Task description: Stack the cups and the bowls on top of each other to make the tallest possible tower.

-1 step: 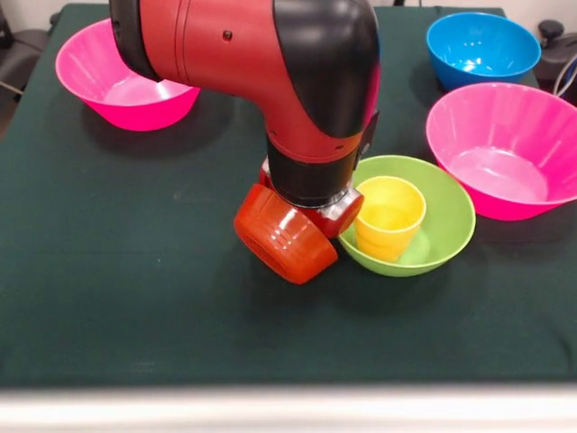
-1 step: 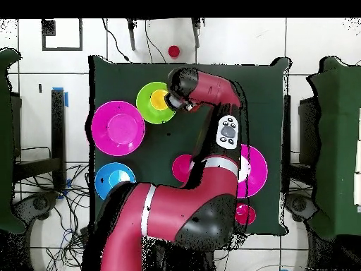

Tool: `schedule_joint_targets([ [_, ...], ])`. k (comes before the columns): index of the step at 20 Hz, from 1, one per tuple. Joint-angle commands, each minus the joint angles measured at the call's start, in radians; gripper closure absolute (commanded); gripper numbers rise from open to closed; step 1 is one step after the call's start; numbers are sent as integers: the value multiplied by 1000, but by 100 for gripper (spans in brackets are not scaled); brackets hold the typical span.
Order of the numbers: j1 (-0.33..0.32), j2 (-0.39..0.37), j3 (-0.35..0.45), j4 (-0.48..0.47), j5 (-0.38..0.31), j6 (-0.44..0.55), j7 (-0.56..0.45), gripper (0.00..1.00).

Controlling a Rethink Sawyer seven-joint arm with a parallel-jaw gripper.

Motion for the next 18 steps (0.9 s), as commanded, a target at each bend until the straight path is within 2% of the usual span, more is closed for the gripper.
schedule_joint_targets([
  [1,24,24,123,73,-79,-43,-156,0],
  [5,18,12,125,84,-89,-63,-179,0],
  [8,17,-18,127,126,-95,-75,-184,0],
  [14,7,-13,136,128,-112,-96,-183,0],
  [18,9,-44,158,180,-104,-116,-182,0],
])
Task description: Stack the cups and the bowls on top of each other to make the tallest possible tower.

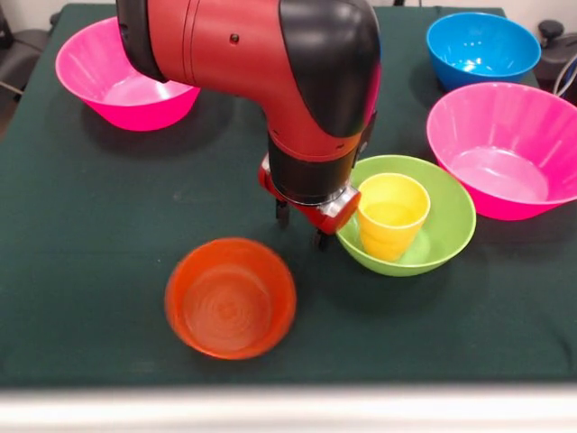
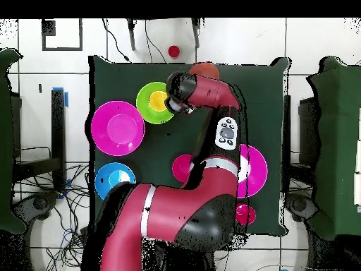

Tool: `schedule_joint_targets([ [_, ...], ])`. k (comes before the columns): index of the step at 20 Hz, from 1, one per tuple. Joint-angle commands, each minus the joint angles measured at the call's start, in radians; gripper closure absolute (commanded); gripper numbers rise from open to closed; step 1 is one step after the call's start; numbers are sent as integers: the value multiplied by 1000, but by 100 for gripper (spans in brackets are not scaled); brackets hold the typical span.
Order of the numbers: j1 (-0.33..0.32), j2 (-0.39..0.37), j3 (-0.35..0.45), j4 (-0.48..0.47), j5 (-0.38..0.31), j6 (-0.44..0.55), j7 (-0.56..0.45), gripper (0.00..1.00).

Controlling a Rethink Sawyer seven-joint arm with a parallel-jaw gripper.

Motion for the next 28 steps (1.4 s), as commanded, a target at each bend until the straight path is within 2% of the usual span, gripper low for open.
schedule_joint_targets([
  [1,13,-42,151,145,-60,-76,-170,0],
  [4,23,-115,153,189,-42,-21,-160,0],
  [6,26,-125,157,175,-40,6,-158,0],
  [19,26,-103,184,85,-53,61,-144,0],
  [21,27,-104,177,79,-59,49,-136,0],
  [25,27,-95,164,22,-71,88,-147,0],
  [28,29,-120,166,51,-68,86,-151,0],
])
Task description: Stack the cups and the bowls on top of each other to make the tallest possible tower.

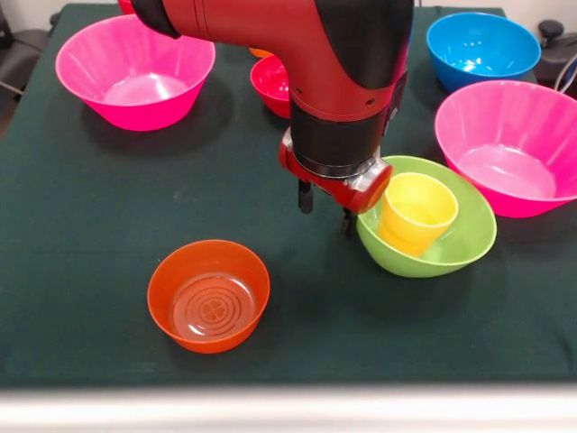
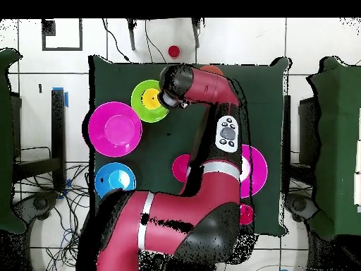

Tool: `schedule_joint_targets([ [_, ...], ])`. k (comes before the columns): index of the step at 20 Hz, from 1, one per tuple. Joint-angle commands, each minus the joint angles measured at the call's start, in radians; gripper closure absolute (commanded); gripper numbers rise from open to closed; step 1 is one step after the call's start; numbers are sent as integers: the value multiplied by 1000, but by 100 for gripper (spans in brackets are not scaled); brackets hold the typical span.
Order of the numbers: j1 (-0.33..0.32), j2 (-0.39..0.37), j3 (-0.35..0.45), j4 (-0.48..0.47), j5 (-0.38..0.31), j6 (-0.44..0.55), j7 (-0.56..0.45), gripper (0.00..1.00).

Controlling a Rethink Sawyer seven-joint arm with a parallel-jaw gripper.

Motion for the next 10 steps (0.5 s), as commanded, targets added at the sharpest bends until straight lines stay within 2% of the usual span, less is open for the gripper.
schedule_joint_targets([
  [1,27,-13,116,-12,-55,96,-150,0],
  [10,21,-22,130,-41,-46,145,-163,0],
])
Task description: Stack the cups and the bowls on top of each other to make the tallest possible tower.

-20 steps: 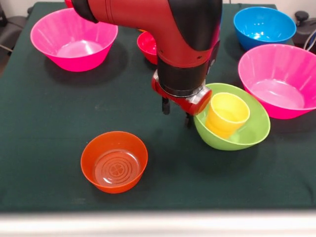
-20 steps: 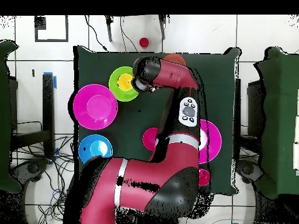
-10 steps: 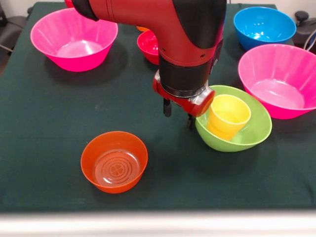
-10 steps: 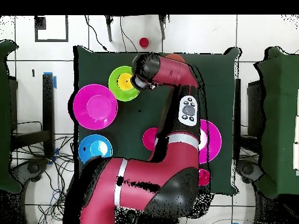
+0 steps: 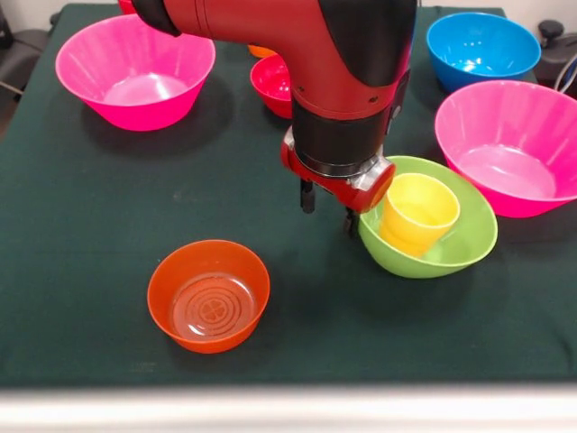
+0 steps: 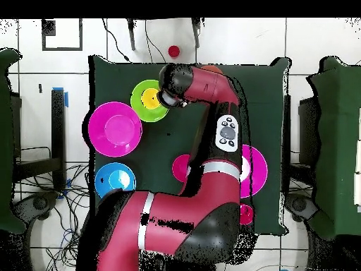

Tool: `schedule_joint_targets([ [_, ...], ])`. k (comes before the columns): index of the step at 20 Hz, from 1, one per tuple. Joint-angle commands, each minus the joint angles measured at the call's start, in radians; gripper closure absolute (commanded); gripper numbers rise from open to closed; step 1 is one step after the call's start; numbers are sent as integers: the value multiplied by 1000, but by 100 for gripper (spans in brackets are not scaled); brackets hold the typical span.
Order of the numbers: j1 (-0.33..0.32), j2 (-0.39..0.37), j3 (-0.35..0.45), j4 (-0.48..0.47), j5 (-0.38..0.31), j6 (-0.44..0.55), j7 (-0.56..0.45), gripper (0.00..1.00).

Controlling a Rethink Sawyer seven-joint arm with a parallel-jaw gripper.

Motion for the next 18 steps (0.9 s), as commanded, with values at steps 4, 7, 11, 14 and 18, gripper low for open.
schedule_joint_targets([
  [4,20,-27,131,-31,-39,142,-161,0],
  [7,21,-40,125,-61,-40,198,-163,0],
  [11,27,-45,121,-96,-43,237,-159,0],
  [14,33,-56,117,-82,-48,227,-158,0],
  [18,34,-62,118,-90,-45,247,-155,0],
])
